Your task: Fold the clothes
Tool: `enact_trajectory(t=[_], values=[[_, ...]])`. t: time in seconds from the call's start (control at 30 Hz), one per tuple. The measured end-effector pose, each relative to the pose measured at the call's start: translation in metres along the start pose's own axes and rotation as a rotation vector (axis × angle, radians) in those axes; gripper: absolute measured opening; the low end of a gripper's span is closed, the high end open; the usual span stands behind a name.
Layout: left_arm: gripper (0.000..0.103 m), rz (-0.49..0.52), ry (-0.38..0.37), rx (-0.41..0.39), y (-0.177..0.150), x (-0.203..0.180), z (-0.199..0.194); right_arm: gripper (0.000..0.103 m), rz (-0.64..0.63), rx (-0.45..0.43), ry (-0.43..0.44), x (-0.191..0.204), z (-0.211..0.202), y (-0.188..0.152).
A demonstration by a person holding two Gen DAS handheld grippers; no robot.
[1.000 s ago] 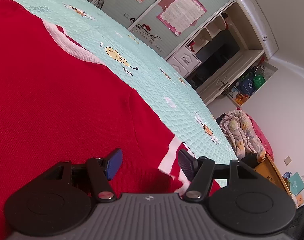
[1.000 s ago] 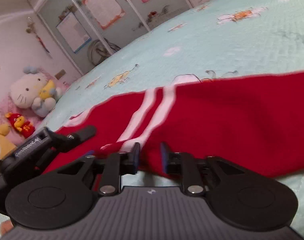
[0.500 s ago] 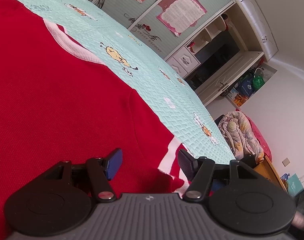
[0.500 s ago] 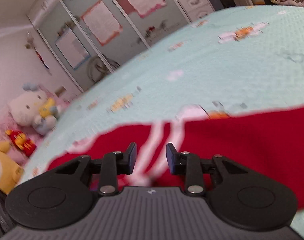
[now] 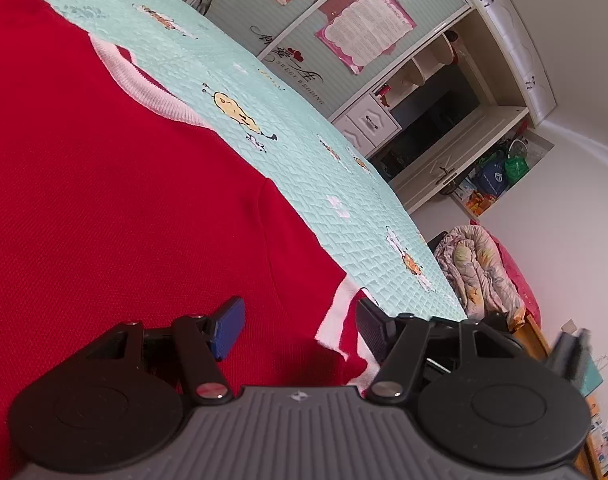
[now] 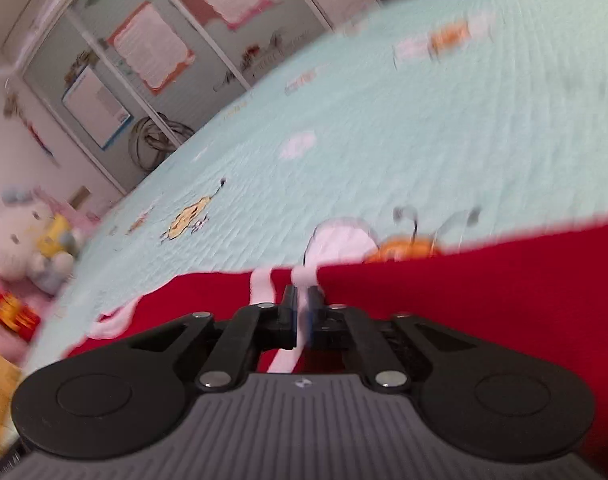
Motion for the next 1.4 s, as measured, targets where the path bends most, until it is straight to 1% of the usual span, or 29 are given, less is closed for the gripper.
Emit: enact_trajectory(t=[0.07, 0.13, 0.17, 0.2, 0.23, 0.27, 0.33, 0.37, 0.4, 0.57, 0.93, 0.97, 1.0, 1.1, 1.17, 1.27, 1.3, 1.33, 1.37, 1.4], values=[[0.064, -0.057, -0.013, -0.022, 0.004, 0.006, -0.006, 0.023, -0.067, -0.035, 0.008, 0.009, -0.009, 0.0], [0.063, -0.109, -0.009, -0.075, 0.008, 0.011, -0.016, 0.023, -0.084, -0.019, 0.093, 0.018, -0.008, -0.003], [0.064, -0.112, 0.018, -0.111, 0.01, 0.012, -0.022, 0.023, -0.098, -0.007, 0.13, 0.023, -0.007, -0.005], [0.067, -0.097, 0.066, -0.155, 0.012, 0.011, -0.028, 0.023, -0.113, 0.005, 0.166, 0.029, -0.005, -0.006], [0.073, -0.091, 0.11, -0.197, 0.014, 0.011, -0.034, 0.023, -0.153, 0.033, 0.187, 0.039, 0.0, -0.006], [0.075, -0.093, 0.152, -0.237, 0.016, 0.012, -0.039, 0.023, -0.191, 0.054, 0.198, 0.048, 0.005, -0.009], [0.084, -0.12, 0.186, -0.272, 0.017, 0.018, -0.043, 0.023, -0.285, 0.102, 0.218, 0.068, 0.013, -0.015], [0.084, -0.138, 0.196, -0.283, 0.017, 0.021, -0.044, 0.023, -0.316, 0.129, 0.227, 0.075, 0.018, -0.017], [0.084, -0.146, 0.206, -0.282, 0.017, 0.023, -0.043, 0.023, -0.328, 0.148, 0.219, 0.079, 0.026, -0.016], [0.085, -0.101, 0.229, -0.273, 0.015, 0.018, -0.038, 0.023, -0.386, 0.244, 0.172, 0.099, 0.065, -0.01], [0.088, -0.071, 0.235, -0.271, 0.014, 0.02, -0.034, 0.021, -0.179, 0.234, 0.148, 0.087, 0.112, 0.022], [0.088, -0.071, 0.235, -0.271, 0.014, 0.019, -0.034, 0.023, -0.186, 0.226, 0.165, 0.092, 0.108, 0.02], [0.088, -0.071, 0.235, -0.271, 0.014, 0.019, -0.034, 0.023, -0.195, 0.219, 0.183, 0.097, 0.103, 0.019], [0.088, -0.07, 0.236, -0.271, 0.014, 0.019, -0.034, 0.024, -0.262, 0.255, 0.25, 0.12, 0.102, 0.01], [0.088, -0.069, 0.236, -0.271, 0.013, 0.018, -0.033, 0.025, -0.277, 0.296, 0.221, 0.126, 0.116, 0.005], [0.088, -0.066, 0.237, -0.271, 0.013, 0.018, -0.033, 0.009, -0.235, 0.302, 0.169, 0.118, 0.128, 0.009], [0.088, -0.063, 0.238, -0.271, 0.013, 0.018, -0.033, 0.008, -0.225, 0.293, 0.174, 0.115, 0.121, 0.009], [0.088, -0.062, 0.238, -0.27, 0.013, 0.018, -0.033, 0.009, -0.216, 0.283, 0.181, 0.113, 0.114, 0.009], [0.088, -0.06, 0.238, -0.27, 0.012, 0.018, -0.033, 0.013, -0.207, 0.274, 0.188, 0.111, 0.107, 0.009], [0.089, -0.059, 0.239, -0.269, 0.012, 0.018, -0.033, 0.02, -0.197, 0.265, 0.195, 0.108, 0.099, 0.008]])
Point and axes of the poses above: each gripper's, at about its wrist camera, not at the fingertips, and z roughly the way its jaws point, x to its left, y to its top, the point moved 2 cm from there along z, roughly the way its jaws point, and after that the axes turned 1 degree about -y, right-handed, at the moved point
